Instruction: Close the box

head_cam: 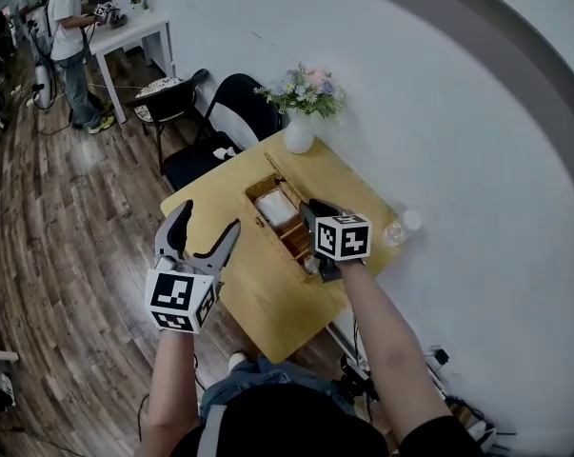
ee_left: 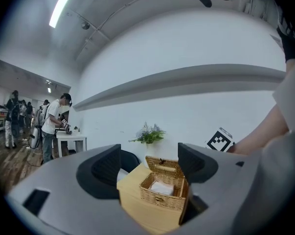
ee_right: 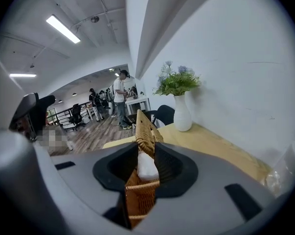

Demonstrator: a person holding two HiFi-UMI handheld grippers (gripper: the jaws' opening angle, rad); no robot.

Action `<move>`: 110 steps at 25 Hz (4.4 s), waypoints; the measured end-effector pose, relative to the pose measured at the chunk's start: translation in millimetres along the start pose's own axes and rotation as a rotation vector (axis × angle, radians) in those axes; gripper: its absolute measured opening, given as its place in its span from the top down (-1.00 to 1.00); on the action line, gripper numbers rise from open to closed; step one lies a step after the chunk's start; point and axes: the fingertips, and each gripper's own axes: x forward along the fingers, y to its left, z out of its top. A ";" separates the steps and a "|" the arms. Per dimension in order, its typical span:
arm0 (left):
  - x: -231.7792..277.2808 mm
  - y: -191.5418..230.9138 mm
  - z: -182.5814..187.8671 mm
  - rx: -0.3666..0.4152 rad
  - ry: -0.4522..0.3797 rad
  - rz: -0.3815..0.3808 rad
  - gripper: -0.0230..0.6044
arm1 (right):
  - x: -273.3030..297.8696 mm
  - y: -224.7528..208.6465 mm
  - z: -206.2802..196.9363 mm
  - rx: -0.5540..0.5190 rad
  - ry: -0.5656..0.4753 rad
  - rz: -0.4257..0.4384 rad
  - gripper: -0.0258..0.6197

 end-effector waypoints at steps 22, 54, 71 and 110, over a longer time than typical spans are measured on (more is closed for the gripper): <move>-10.5 33.6 -15.6 -0.054 0.005 0.072 -0.25 | 36.5 50.5 -80.0 -0.365 0.293 -0.016 0.54; -64.4 9.3 -6.6 -0.037 -0.025 -0.008 -0.24 | -75.4 77.2 -11.2 -0.308 0.022 -0.122 0.71; -89.0 -21.6 19.4 -0.018 -0.090 -0.081 -0.24 | -198.1 111.1 17.4 -0.307 -0.234 -0.275 0.71; -66.5 -76.1 123.9 0.213 -0.283 -0.034 0.89 | -324.1 71.8 89.5 -0.342 -0.572 -0.371 0.88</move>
